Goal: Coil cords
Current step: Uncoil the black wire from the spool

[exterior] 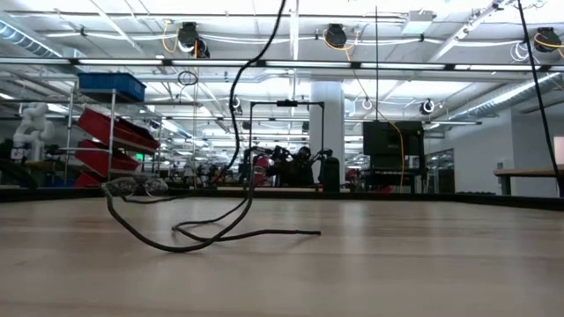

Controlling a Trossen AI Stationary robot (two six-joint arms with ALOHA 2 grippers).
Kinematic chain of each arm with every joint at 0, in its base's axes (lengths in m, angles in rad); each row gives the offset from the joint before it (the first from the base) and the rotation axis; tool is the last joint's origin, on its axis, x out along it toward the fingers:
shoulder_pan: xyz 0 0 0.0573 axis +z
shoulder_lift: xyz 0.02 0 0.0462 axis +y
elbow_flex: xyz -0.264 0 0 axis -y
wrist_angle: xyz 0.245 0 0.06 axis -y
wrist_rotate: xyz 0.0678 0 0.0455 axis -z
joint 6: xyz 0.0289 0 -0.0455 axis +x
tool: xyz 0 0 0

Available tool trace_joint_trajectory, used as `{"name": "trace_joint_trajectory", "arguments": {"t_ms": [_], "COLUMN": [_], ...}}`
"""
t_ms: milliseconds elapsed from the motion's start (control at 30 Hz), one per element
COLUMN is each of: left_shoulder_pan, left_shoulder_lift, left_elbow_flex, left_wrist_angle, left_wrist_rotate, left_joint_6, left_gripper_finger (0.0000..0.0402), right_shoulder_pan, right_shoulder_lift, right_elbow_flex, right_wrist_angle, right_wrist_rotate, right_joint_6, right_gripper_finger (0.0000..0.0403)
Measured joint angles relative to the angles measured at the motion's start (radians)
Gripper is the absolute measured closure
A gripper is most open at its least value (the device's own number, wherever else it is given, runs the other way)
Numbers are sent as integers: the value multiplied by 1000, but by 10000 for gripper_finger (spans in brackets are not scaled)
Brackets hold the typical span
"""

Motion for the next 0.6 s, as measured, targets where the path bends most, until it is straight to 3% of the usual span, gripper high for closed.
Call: {"name": "trace_joint_trajectory", "arguments": {"t_ms": [100,267,433,600], "left_shoulder_pan": [-4,15,79,128], "left_shoulder_lift": [-1,38,99,152], "left_elbow_flex": [0,0,-1,-1], "left_wrist_angle": [12,-101,-83,-94], "left_wrist_rotate": [16,177,156,169], "left_joint_6": [-164,-539,-498,-638], "left_gripper_finger": [285,285,285,274], "right_shoulder_pan": [12,34,34,25], "right_shoulder_lift": [-23,-53,-86,-117], "right_elbow_flex": [0,0,0,0], "right_wrist_angle": [-24,-72,-98,-130], "right_wrist_rotate": [40,67,124,145], "right_joint_6": [44,47,23,2], "right_gripper_finger": [403,403,403,403]}}
